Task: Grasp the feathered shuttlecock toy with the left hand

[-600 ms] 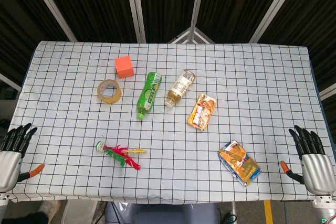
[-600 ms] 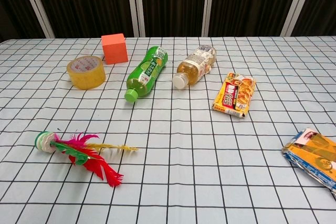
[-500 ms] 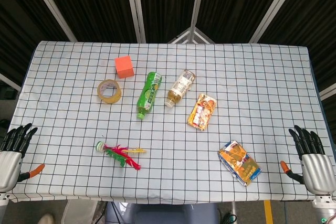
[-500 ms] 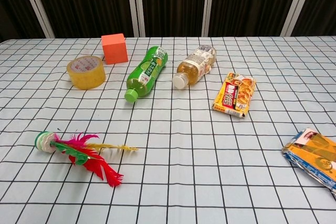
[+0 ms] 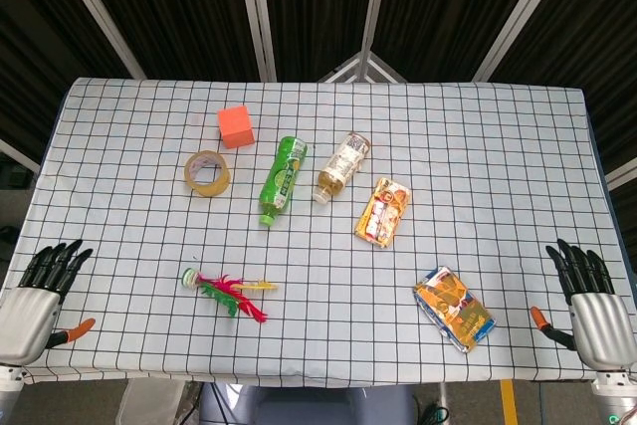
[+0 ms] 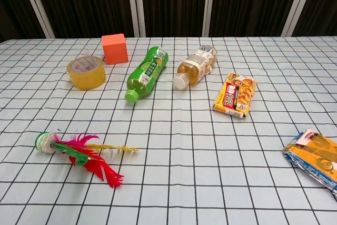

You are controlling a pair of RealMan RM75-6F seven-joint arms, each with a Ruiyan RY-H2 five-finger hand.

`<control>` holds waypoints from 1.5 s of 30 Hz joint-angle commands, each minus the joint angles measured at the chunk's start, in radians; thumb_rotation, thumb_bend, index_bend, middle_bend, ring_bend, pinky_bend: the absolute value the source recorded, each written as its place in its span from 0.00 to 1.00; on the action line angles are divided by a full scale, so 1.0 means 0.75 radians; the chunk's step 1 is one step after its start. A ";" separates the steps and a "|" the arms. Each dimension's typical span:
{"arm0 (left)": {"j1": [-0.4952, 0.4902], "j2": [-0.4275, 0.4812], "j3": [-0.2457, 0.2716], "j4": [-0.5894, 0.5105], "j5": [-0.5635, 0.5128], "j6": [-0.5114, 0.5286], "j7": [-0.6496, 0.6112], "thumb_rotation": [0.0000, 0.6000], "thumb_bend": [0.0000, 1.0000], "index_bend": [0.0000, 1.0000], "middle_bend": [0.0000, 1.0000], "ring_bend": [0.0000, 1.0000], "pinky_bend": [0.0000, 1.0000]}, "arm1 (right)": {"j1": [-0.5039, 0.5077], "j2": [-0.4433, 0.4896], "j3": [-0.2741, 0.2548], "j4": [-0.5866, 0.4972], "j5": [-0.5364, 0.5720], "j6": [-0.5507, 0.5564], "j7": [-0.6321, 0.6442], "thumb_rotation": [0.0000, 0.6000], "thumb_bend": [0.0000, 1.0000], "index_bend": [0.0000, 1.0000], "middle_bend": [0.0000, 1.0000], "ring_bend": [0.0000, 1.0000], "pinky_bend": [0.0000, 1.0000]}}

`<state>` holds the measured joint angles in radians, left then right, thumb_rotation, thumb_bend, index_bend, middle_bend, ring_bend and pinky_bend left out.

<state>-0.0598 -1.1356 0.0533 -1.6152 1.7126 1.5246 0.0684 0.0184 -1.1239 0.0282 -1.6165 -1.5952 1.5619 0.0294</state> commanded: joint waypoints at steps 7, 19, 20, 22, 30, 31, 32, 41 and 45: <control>-0.119 -0.059 -0.020 -0.148 0.059 -0.170 0.264 1.00 0.26 0.34 0.08 0.00 0.00 | 0.001 0.003 -0.001 -0.001 -0.006 0.002 0.014 1.00 0.34 0.00 0.00 0.00 0.00; -0.230 -0.414 -0.082 -0.137 -0.044 -0.393 0.650 1.00 0.31 0.43 0.10 0.00 0.00 | 0.002 0.006 0.001 -0.003 -0.004 0.003 0.040 1.00 0.34 0.00 0.00 0.00 0.00; -0.237 -0.438 -0.083 -0.123 -0.047 -0.405 0.673 1.00 0.31 0.43 0.10 0.00 0.00 | 0.002 0.006 0.002 -0.002 -0.003 0.003 0.042 1.00 0.34 0.00 0.00 0.00 0.00; -0.246 -0.486 -0.086 -0.096 -0.060 -0.420 0.709 1.00 0.31 0.44 0.10 0.00 0.00 | 0.002 0.006 0.002 -0.001 -0.001 0.001 0.045 1.00 0.34 0.00 0.00 0.00 0.00; -0.271 -0.643 -0.094 -0.002 -0.112 -0.451 0.773 1.00 0.36 0.49 0.11 0.00 0.00 | 0.010 0.007 0.006 0.000 0.012 -0.015 0.061 1.00 0.34 0.00 0.00 0.00 0.00; -0.274 -0.655 -0.094 0.004 -0.118 -0.455 0.775 1.00 0.37 0.49 0.11 0.00 0.00 | 0.012 0.007 0.007 -0.001 0.014 -0.018 0.062 1.00 0.34 0.00 0.00 0.00 0.00; -0.277 -0.665 -0.093 0.009 -0.123 -0.459 0.775 1.00 0.37 0.49 0.11 0.00 0.00 | 0.012 0.007 0.007 0.000 0.016 -0.021 0.062 1.00 0.34 0.00 0.00 0.00 0.00; -0.290 -0.701 -0.059 0.040 -0.108 -0.450 0.732 1.00 0.50 0.54 0.12 0.00 0.00 | 0.023 0.003 0.014 0.007 0.032 -0.040 0.070 1.00 0.34 0.00 0.00 0.00 0.00; -0.294 -0.698 -0.044 0.046 -0.092 -0.437 0.704 1.00 0.57 0.55 0.12 0.00 0.00 | 0.026 0.000 0.014 0.007 0.035 -0.046 0.064 1.00 0.34 0.00 0.00 0.00 0.00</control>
<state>-0.2793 -1.6594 0.0180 -1.5823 1.6419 1.1949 0.5985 0.0376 -1.1236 0.0387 -1.6109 -1.5695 1.5274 0.0775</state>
